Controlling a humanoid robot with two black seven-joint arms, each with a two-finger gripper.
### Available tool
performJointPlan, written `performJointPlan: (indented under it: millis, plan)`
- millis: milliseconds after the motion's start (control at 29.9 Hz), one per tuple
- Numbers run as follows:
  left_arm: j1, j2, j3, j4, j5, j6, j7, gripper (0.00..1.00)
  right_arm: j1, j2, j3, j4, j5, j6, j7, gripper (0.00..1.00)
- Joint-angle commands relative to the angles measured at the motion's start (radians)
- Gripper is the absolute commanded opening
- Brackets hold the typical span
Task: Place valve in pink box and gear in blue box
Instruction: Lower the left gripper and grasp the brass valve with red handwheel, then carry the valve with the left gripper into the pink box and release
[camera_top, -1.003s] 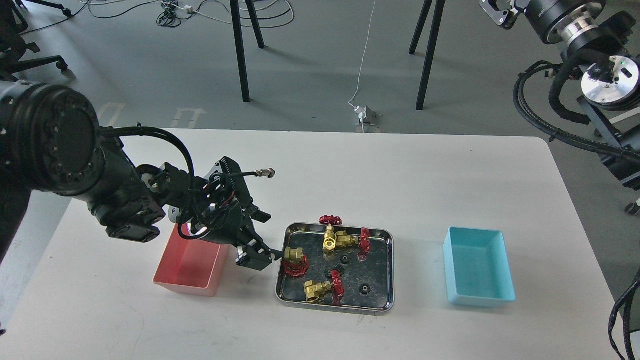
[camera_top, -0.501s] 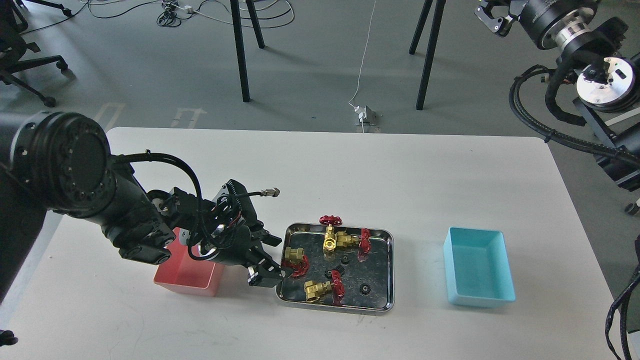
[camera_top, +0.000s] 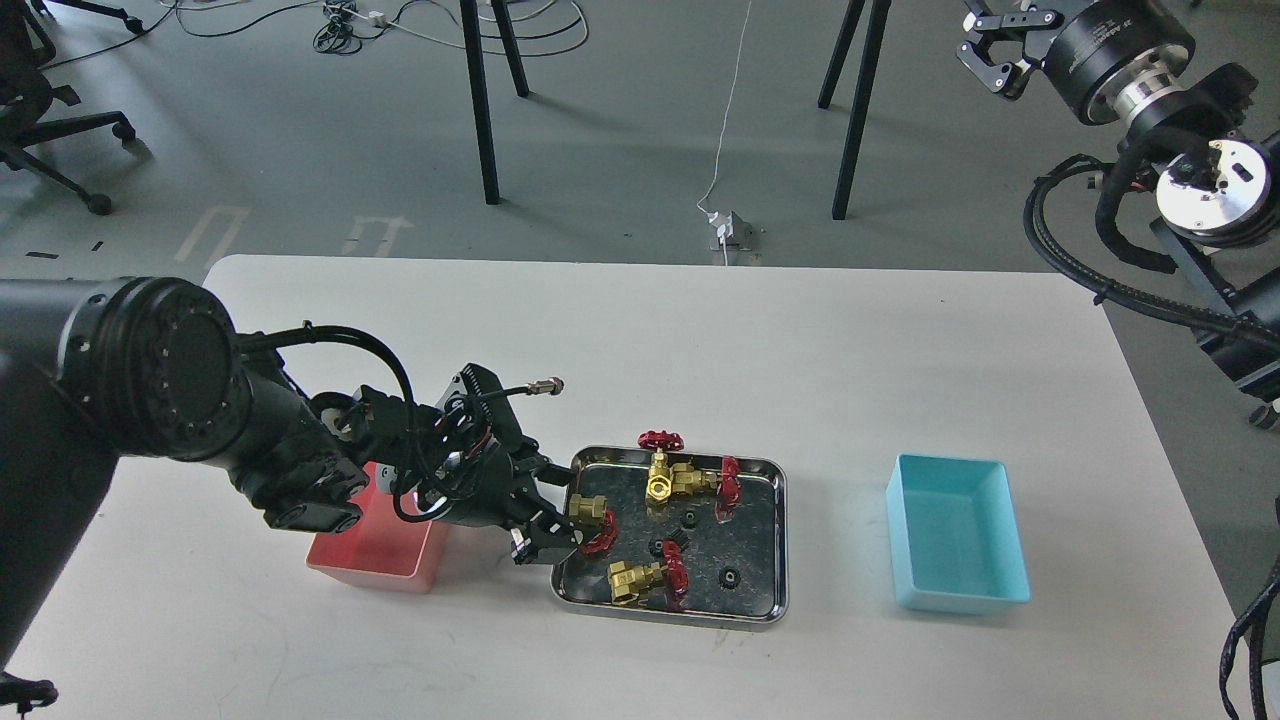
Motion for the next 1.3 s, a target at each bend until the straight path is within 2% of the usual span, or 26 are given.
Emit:
performJointPlan:
  millis: [0, 167, 435, 568, 702, 1036, 1270]
  plan:
    - [0.002, 0.000, 0.000, 0.001, 0.002, 0.000, 0.000, 0.56, -0.003, 0.000, 0.002, 0.000, 0.000, -0.001, 0.002, 1.00]
    - [0.000, 0.000, 0.000, 0.003, 0.002, 0.000, 0.000, 0.45, -0.005, -0.001, 0.003, 0.000, 0.000, -0.001, 0.002, 1.00]
    - [-0.001, 0.002, 0.000, 0.003, 0.008, 0.000, 0.000, 0.20, -0.019, -0.003, 0.006, 0.002, 0.000, -0.001, 0.002, 1.00]
    - [-0.001, 0.003, 0.000, 0.001, 0.010, 0.000, 0.000, 0.13, -0.025, -0.004, 0.006, 0.002, 0.000, -0.001, 0.002, 1.00]
    - [-0.006, 0.006, -0.002, -0.008, 0.010, 0.000, 0.000, 0.09, -0.033, -0.004, 0.008, 0.002, 0.000, -0.001, 0.002, 1.00]
    - [-0.055, 0.022, -0.042, -0.063, 0.010, 0.000, 0.000, 0.09, -0.039, -0.004, 0.008, 0.000, 0.000, -0.001, 0.002, 1.00]
    - [-0.158, 0.086, -0.059, -0.149, 0.013, 0.000, 0.000, 0.09, -0.034, -0.003, 0.017, 0.000, 0.002, -0.004, 0.002, 1.00]
